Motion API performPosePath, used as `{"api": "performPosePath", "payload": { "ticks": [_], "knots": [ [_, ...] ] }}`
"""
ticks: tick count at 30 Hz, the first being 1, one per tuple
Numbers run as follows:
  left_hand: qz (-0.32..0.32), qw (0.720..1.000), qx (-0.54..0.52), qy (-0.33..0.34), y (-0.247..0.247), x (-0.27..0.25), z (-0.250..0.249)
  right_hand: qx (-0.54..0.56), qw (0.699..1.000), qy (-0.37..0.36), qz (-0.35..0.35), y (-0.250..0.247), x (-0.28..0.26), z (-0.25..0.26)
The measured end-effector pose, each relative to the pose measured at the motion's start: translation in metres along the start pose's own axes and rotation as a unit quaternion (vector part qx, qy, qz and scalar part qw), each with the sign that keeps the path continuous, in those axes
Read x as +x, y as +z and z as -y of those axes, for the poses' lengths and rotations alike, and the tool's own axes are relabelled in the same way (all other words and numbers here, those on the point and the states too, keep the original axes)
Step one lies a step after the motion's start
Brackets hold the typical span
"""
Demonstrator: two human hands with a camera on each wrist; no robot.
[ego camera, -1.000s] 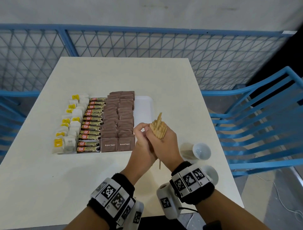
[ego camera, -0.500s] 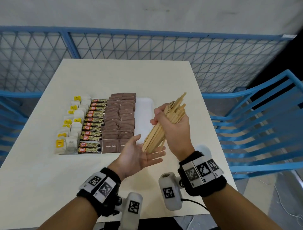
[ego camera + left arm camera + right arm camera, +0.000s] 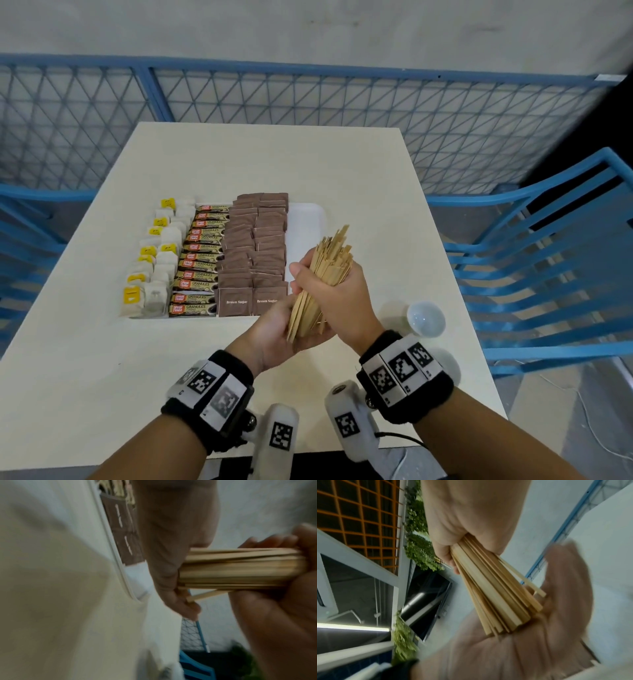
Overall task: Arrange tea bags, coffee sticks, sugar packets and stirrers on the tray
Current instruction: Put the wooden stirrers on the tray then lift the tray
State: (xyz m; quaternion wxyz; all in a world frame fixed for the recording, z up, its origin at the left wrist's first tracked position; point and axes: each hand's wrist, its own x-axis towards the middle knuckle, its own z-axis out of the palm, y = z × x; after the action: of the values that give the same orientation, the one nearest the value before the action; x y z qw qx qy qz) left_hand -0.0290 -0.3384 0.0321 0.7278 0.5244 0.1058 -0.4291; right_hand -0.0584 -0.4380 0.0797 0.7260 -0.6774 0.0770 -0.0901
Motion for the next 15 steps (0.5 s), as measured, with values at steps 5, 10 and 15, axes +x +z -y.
{"api": "performPosePath", "payload": {
  "ticks": [5, 10, 15],
  "knots": [
    [-0.076, 0.973, 0.108, 0.191, -0.026, 0.000, 0.000, -0.045, 0.998, 0.019, 0.025, 0.003, -0.012, -0.046],
    [-0.039, 0.852, 0.252, 0.458, -0.019, -0.024, 0.003, -0.089, 0.996, 0.000, 0.018, 0.010, -0.020, -0.088],
    [-0.075, 0.652, 0.529, 0.537, -0.018, -0.012, 0.017, -0.186, 0.982, 0.012, 0.026, 0.006, -0.022, -0.102]
  ]
}}
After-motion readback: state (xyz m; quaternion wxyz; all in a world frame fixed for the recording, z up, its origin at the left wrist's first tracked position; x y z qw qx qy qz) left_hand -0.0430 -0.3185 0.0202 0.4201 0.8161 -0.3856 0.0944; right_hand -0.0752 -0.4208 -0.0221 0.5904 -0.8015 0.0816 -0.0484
